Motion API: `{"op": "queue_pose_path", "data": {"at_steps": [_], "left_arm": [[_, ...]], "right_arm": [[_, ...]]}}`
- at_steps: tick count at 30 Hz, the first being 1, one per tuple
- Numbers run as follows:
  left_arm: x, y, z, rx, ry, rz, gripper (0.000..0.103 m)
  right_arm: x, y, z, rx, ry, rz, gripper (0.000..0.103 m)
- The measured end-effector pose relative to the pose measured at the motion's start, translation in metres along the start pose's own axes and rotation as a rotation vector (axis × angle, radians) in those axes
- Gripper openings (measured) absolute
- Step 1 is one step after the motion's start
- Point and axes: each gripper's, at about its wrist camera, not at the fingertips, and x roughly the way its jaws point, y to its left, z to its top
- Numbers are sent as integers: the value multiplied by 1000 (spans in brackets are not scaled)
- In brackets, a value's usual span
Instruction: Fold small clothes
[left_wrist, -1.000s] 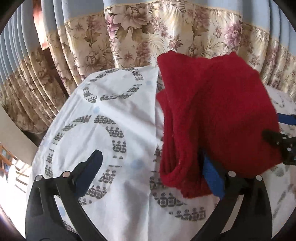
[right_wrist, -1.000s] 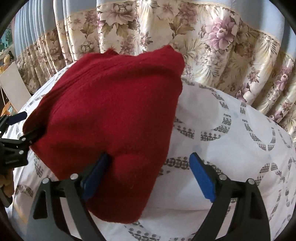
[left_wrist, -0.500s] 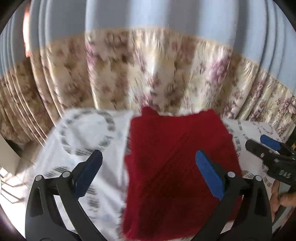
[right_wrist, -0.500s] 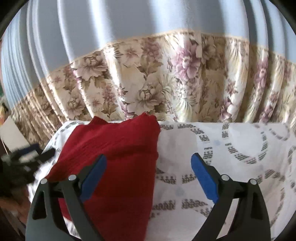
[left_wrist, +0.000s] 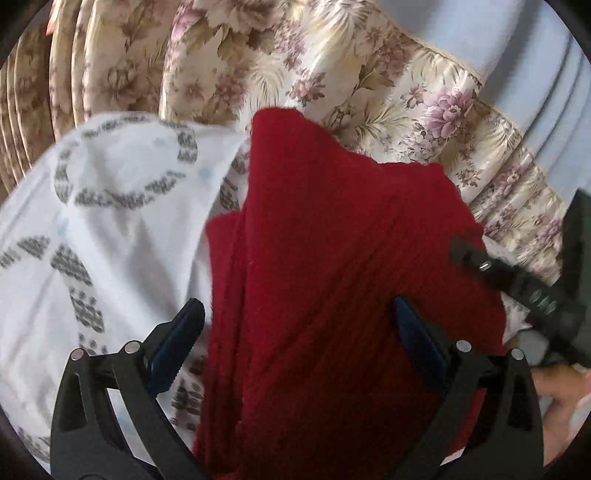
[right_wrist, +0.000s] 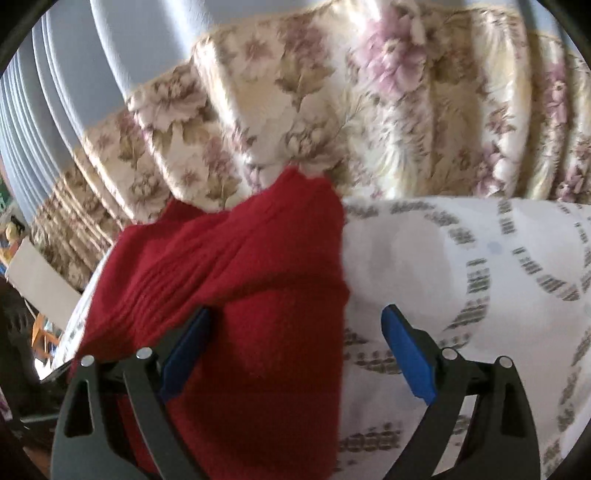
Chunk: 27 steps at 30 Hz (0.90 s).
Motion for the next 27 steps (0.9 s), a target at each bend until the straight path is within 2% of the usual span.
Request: {"op": "queue_pose_path", "data": {"at_steps": [2, 6, 9, 14, 16, 22, 27], "left_arm": [[3, 1, -2, -8, 4, -13, 100], [5, -5, -4, -4, -1, -4, 99], [4, -8, -5, -18, -11, -24, 85], [-4, -18, -7, 3, -54, 3, 61], [-10, -23, -6, 12, -75, 28, 50], [-16, -45, -4, 85, -98, 85, 44], [-23, -78, -2, 125, -88, 49, 43]], "right_arm": [[5, 2, -3, -6, 24, 40, 73], [4, 7, -8, -33, 18, 42, 65], [4, 4, -8, -15, 10, 63, 60], [0, 4, -8, -8, -12, 83, 47], [-3, 7, -7, -18, -23, 89, 44], [-18, 6, 0, -36, -56, 108, 40], [-55, -7, 14, -75, -98, 92, 40]]}}
